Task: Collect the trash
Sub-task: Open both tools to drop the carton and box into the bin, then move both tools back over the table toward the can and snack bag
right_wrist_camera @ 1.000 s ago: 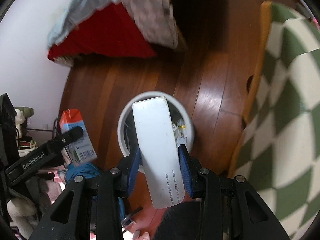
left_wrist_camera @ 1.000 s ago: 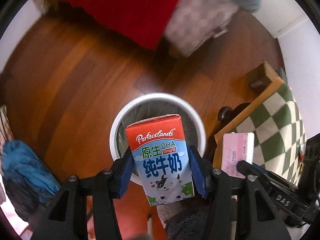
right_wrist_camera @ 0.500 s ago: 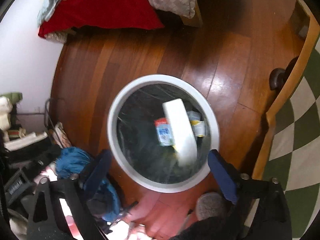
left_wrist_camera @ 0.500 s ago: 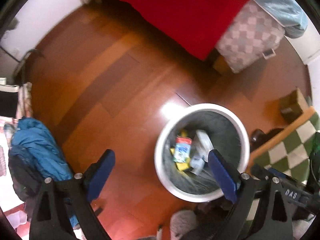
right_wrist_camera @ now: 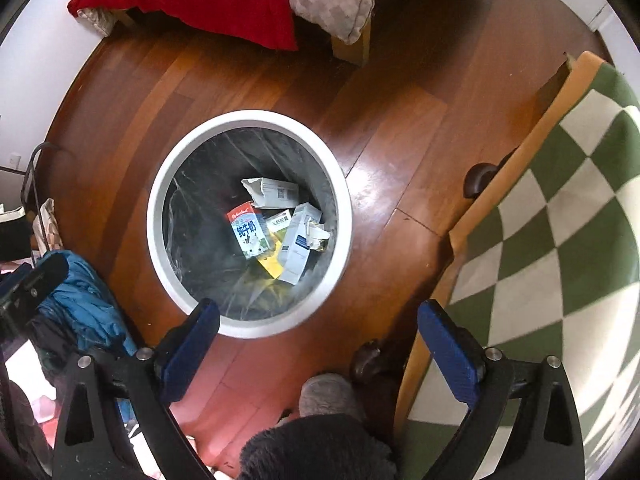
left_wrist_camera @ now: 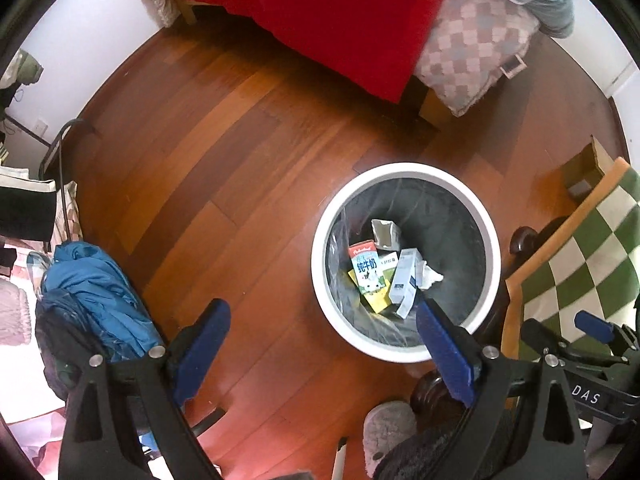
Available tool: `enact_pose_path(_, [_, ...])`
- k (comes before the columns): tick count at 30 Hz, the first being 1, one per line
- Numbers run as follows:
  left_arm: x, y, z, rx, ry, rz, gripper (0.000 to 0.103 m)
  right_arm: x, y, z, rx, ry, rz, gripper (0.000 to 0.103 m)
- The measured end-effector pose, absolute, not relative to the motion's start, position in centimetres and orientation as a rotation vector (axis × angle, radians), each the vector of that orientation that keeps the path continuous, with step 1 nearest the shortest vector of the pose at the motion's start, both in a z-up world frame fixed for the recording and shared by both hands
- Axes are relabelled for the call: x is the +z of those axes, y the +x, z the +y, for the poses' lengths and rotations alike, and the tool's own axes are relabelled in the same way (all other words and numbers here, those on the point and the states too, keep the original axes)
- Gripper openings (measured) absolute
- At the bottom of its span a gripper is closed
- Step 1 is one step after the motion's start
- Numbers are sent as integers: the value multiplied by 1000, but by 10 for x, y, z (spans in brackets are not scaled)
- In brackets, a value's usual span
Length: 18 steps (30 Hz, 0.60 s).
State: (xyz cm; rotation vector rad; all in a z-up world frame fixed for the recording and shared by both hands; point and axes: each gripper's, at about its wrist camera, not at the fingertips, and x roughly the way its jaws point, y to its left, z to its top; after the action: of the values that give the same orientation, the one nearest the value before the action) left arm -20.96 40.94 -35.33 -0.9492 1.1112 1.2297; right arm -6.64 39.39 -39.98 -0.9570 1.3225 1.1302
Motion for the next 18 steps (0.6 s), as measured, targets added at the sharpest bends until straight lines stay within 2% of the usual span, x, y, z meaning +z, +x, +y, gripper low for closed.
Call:
enact_pose_path(12, [-309, -208, 378, 1240, -861, 1078, 95, -359, -65, 366, 1138, -893, 1281, 100])
enact_pose_path(18, [-265, -203, 352, 1261, -776, 1024, 95, -314, -60, 346, 1179, -821, 1228, 100])
